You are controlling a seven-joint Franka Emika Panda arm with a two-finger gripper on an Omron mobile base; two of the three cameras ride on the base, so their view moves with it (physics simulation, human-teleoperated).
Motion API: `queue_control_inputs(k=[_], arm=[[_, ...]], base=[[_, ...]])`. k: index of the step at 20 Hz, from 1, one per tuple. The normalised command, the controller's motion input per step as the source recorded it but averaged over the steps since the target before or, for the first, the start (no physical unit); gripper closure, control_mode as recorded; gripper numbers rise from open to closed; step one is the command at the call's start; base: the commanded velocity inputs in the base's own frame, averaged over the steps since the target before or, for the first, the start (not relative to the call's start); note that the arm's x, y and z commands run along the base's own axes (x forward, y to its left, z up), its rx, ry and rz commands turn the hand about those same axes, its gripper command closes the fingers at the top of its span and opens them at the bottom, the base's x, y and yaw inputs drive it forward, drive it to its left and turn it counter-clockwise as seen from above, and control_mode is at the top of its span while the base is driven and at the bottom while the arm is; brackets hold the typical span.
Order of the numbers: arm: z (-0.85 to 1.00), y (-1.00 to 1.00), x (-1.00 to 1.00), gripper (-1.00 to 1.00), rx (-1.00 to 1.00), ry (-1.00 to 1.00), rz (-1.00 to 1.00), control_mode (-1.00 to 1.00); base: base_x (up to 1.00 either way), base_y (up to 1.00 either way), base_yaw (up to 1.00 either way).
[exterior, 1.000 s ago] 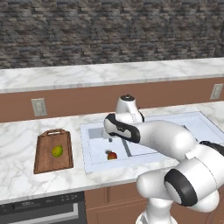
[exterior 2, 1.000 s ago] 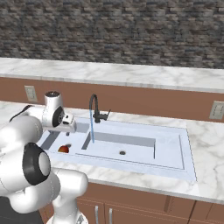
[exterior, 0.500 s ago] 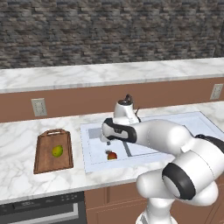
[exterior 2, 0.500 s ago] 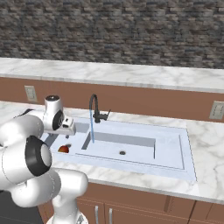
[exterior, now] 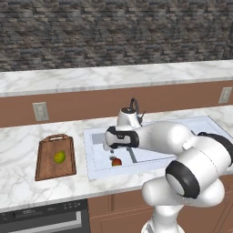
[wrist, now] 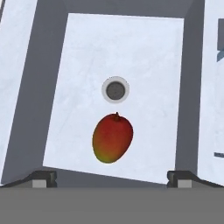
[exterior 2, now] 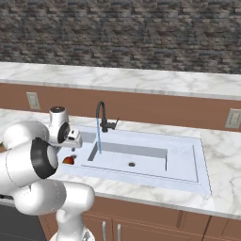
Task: Pick the pear, mango from the sink and place them on the cutting board to airdry. Then turn off the sink faucet.
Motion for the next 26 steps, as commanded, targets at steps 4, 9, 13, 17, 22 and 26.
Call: queue_control_inputs(k=[4, 9, 13, 17, 22, 26], arm=[[-0.18, 0.00, 0.09, -1.00, 0.00, 0.00, 0.00, -1.00], [-0.16, 0.01, 0.05, -1.00, 0.00, 0.00, 0.00, -1.00], [-0.14, 0.00, 0.00, -1.00, 0.00, 0.00, 0.00, -1.00], [-0.13, 0.00, 0.00, -1.00, 0.00, 0.00, 0.00, -1.00], [-0.11, 0.00, 0.00, -1.00, 0.00, 0.00, 0.00, -1.00], [-0.09, 0.00, 0.00, -1.00, 0.00, 0.00, 0.00, -1.00]], base=[[0.00, 0.00, 0.00], [0.00, 0.00, 0.00], [0.00, 0.00, 0.00], [0.00, 0.00, 0.00], [0.00, 0.00, 0.00], [0.00, 0.00, 0.00]])
